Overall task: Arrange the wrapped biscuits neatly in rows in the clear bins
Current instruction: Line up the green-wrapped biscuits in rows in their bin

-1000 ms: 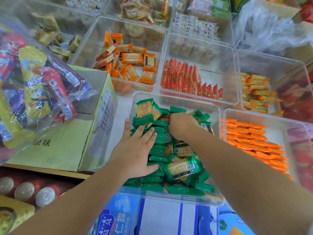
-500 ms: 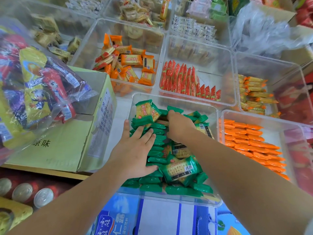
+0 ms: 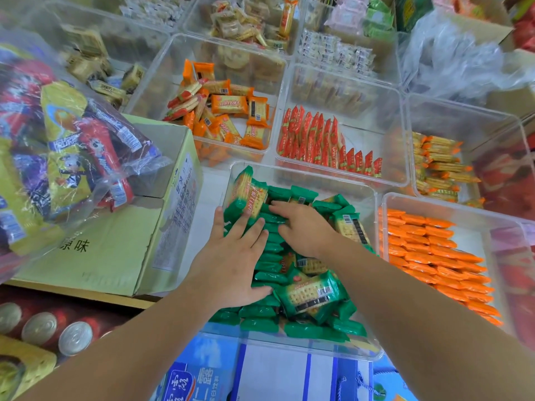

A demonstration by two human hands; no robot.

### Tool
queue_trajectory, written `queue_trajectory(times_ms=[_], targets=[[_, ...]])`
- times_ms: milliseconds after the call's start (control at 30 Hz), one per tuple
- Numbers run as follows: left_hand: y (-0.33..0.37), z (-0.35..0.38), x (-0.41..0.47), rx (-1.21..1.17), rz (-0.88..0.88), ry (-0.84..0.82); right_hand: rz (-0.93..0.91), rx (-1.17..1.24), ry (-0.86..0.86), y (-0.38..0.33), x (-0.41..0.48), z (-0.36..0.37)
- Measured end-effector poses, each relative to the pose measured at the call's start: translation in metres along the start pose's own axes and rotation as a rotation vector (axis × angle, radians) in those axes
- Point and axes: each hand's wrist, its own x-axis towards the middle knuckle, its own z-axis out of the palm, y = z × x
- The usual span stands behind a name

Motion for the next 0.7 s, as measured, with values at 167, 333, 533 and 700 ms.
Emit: queue_trajectory(times_ms=[167,333,533,700], targets=[[0.001,-0.002,-0.001,-0.018,-0.014,0.021,0.008,-0.031,-0.028,-0.002,0.008,0.001],[0.000,-0.003,-0.001,-0.020,-0.019,0.011,0.090,0.233,0.210,-0.015,0.015,-0.003],[-0.001,-0.003,-0.002,-0.009,0.009,0.008,0.305,0.658,0.198,-0.038,0.034,-0.001],[-0.001,-0.003,-0.004,-0.016,0.028,0.030,0.381,0.807,0.327,-0.040,0.036,0.000]])
